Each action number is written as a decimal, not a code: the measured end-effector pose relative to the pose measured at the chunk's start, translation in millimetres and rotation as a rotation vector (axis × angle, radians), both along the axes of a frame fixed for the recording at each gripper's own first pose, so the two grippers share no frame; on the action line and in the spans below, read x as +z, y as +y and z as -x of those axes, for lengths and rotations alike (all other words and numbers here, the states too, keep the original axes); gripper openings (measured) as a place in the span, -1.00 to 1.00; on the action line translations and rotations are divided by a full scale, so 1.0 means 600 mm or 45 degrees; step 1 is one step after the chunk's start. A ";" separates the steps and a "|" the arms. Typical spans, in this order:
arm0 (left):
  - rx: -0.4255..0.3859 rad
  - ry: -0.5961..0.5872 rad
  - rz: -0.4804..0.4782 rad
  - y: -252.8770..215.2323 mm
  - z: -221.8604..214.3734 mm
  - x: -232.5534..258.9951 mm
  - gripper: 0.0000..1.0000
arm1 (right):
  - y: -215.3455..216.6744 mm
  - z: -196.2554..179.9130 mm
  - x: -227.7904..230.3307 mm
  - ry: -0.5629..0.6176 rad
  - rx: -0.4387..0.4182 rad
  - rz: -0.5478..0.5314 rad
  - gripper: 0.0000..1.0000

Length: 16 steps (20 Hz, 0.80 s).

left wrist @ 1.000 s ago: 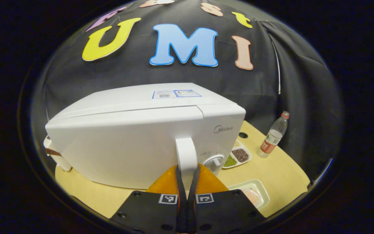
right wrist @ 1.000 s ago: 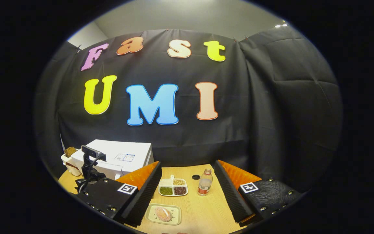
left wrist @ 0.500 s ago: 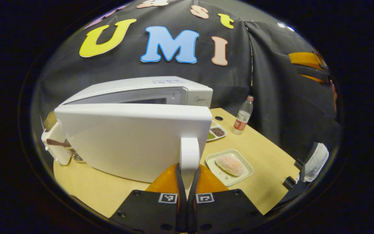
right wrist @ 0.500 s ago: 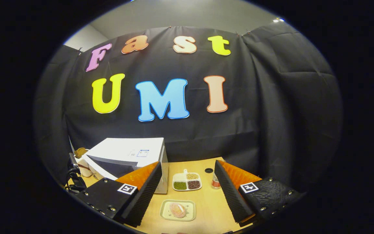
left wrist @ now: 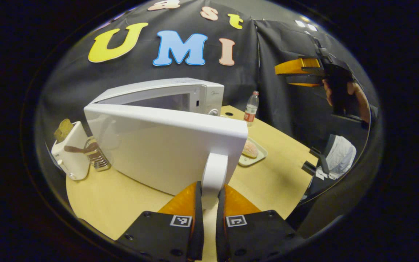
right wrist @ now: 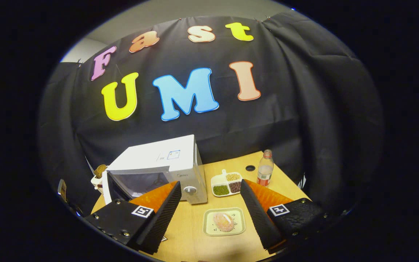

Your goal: Open the microwave oven with the left hand, put the food in, and close the microwave oven.

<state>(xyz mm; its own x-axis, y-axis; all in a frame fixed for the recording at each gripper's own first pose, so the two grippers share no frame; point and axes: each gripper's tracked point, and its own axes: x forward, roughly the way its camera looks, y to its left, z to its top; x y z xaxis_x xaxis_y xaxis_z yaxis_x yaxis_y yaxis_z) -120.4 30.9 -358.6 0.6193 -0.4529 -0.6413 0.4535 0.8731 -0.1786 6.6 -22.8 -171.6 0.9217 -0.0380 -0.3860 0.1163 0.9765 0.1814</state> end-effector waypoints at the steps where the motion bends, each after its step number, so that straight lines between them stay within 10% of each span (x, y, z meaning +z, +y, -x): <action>1: -0.004 0.002 -0.009 0.023 0.017 0.002 -0.64 | 0.000 -0.001 -0.015 0.029 -0.015 -0.010 0.99; 16: -0.002 0.203 0.025 0.322 0.136 0.001 -0.60 | 0.032 0.009 -0.288 0.547 0.188 0.165 0.99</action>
<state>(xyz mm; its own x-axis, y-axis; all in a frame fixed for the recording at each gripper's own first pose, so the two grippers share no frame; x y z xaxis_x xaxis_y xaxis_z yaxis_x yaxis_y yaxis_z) -201.9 224.3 -358.2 0.5097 -0.4674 -0.7223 0.4195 0.8680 -0.2657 1.5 -3.8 -344.4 0.6786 0.0084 -0.7345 0.0121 0.9997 0.0226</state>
